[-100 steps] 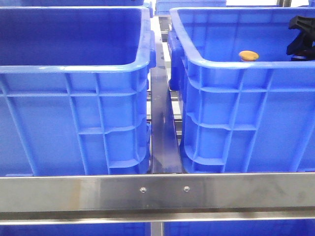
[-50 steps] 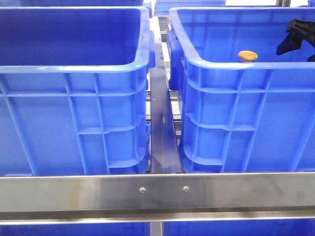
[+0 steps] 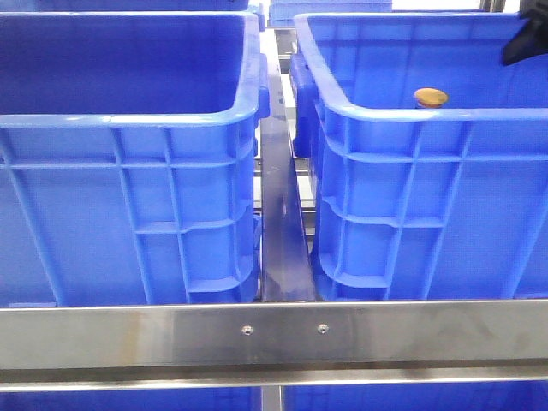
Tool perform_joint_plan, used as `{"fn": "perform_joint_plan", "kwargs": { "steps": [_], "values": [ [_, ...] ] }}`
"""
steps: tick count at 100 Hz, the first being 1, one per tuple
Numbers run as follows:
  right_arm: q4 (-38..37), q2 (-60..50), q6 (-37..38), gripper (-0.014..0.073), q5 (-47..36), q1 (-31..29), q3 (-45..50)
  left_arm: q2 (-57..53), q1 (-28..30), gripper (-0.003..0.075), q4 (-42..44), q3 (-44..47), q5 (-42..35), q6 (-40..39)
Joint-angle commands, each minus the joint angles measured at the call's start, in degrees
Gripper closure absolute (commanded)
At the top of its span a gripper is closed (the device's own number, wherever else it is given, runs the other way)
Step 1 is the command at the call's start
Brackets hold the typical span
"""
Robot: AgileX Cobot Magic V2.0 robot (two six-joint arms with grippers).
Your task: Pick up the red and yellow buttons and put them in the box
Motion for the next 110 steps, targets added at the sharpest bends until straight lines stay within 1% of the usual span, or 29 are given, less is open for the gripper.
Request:
{"fn": "perform_joint_plan", "kwargs": {
  "steps": [1, 5, 11, 16, 18, 23, 25, 26, 29, 30, 32, 33, 36, 47, 55, 69, 81, 101, 110],
  "values": [
    [1.08, -6.87, -2.69, 0.0377, 2.13, -0.28, 1.63, -2.56, 0.07, 0.0078, -3.44, -1.79, 1.96, -0.08],
    [1.08, -9.15, -2.82, 0.0471, 2.13, -0.28, 3.22, -2.56, 0.07, 0.0113, -3.44, -1.79, 1.68, -0.20],
    [1.08, -12.60, -2.82, 0.0582, 2.01, -0.28, 5.19, -2.56, 0.07, 0.0176, -3.44, -1.79, 0.89, -2.01],
    [1.08, -15.32, -2.82, 0.0662, 2.01, -0.28, 6.97, -2.70, 0.07, 0.0269, -3.03, -1.79, 0.10, -4.10],
    [1.14, -16.52, -2.82, 0.0660, 2.01, -0.28, 7.74, -2.80, 0.07, 0.0296, -2.41, -1.79, -0.17, -4.70],
    [1.14, -19.33, -2.82, 0.0654, 2.22, -0.28, 9.64, -3.19, 0.07, 0.0419, -0.99, -1.79, -0.70, -5.21],
    [1.14, -20.50, -2.82, 0.0656, 2.28, -0.28, 10.44, -3.49, 0.07, 0.0451, -0.38, -1.79, -0.88, -5.34],
    [1.14, -20.90, -2.82, 0.0657, 2.29, -0.28, 10.69, -3.51, 0.07, 0.0486, -0.21, -1.79, -1.02, -5.34],
    [1.14, -22.48, -2.82, 0.0658, 2.47, -0.28, 12.00, -3.96, 0.07, 0.0558, 0.77, -1.79, -1.33, -5.34],
    [1.14, -23.27, -2.82, 0.0658, 2.46, -0.28, 12.28, -3.99, 0.07, 0.0594, 0.94, -1.79, -1.48, -5.34],
    [1.14, -24.46, -2.82, 0.0658, 2.46, -0.28, 13.08, -4.28, 0.07, 0.0631, 1.47, -1.79, -1.77, -5.34],
    [1.14, -24.85, -2.82, 0.0658, 2.46, -0.28, 13.62, -4.30, 0.07, 0.0667, 1.62, -1.79, -1.74, -5.34],
    [1.14, -26.44, -2.82, 0.0658, 2.46, -0.28, 14.67, -4.76, 0.07, 0.0737, 2.05, -1.79, -1.79, -5.34],
    [1.14, -32.44, -2.82, 0.0658, 2.62, -0.28, 18.41, -5.99, 0.07, 0.0740, 3.28, -1.68, -2.48, -6.19],
    [1.14, -35.77, -2.82, 0.0658, 3.35, -0.28, 21.18, -7.61, 0.07, 0.0740, 3.95, -1.00, -4.59, -6.19],
    [1.14, -40.54, -2.82, 0.0658, 5.90, -0.16, 25.15, -12.03, 0.07, 0.0740, 6.24, 3.82, -13.82, -6.28],
    [1.28, -44.08, -2.69, 0.0658, 6.74, 0.43, 27.81, -17.04, 0.07, 0.0740, 6.88, 10.85, -22.97, -7.07],
    [1.33, -48.33, -2.69, 0.0658, 6.48, 3.76, 31.78, -25.76, 0.07, 0.0740, 6.88, 23.06, -37.02, -7.09],
    [1.32, -51.12, -2.69, 0.0658, 6.12, 5.40, 32.95, -29.22, 0.07, 0.0740, 6.88, 27.92, -42.05, -7.09]
  ]
}}
